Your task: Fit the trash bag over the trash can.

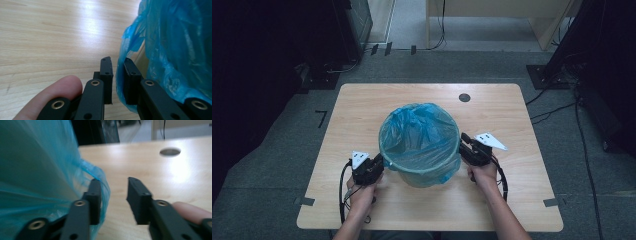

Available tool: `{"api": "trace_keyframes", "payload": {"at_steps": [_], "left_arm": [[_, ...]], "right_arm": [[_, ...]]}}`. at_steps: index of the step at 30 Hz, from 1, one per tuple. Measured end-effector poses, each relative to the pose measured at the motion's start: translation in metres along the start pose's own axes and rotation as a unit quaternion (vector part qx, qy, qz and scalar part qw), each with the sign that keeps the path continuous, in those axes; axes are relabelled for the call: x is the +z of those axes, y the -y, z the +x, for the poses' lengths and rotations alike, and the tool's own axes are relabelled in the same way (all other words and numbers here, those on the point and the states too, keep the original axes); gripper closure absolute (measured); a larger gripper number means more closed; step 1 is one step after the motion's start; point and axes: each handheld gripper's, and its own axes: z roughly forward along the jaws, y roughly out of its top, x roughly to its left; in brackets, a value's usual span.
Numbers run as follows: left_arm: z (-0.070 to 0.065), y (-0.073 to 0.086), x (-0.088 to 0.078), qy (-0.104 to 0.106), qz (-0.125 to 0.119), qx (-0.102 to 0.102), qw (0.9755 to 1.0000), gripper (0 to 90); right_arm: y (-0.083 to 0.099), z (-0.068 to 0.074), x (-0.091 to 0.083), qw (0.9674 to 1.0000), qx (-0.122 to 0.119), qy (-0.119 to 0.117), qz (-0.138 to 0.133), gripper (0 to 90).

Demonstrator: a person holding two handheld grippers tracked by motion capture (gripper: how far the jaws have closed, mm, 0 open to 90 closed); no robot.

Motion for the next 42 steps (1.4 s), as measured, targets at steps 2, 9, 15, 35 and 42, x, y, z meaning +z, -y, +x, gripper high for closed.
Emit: {"api": "trace_keyframes", "payload": {"at_steps": [2,9,15,35,42], "left_arm": [[0.0,0.0,-0.006,0.007,-0.013,0.005,0.9999,79.2],[-0.006,0.0,-0.02,0.018,-0.042,0.024,0.9987,79.4],[0.0,0.002,-0.018,-0.006,-0.033,0.016,0.9993,79.7],[-0.018,0.009,-0.031,0.027,-0.068,0.042,0.9964,79.3],[-0.023,0.01,-0.031,0.033,-0.07,0.05,0.9958,79.3]], "right_arm": [[-0.005,0.0,-0.011,0.9998,-0.002,-0.002,-0.02,57.2],[-0.021,0.007,-0.047,0.9955,-0.03,-0.032,-0.085,51.3],[-0.028,0.003,-0.061,0.9917,-0.028,-0.09,-0.087,47.9],[0.008,0.045,-0.131,0.9828,-0.044,-0.12,-0.133,52.6],[0.018,0.072,-0.135,0.9739,-0.04,-0.169,-0.146,35.1]]}}
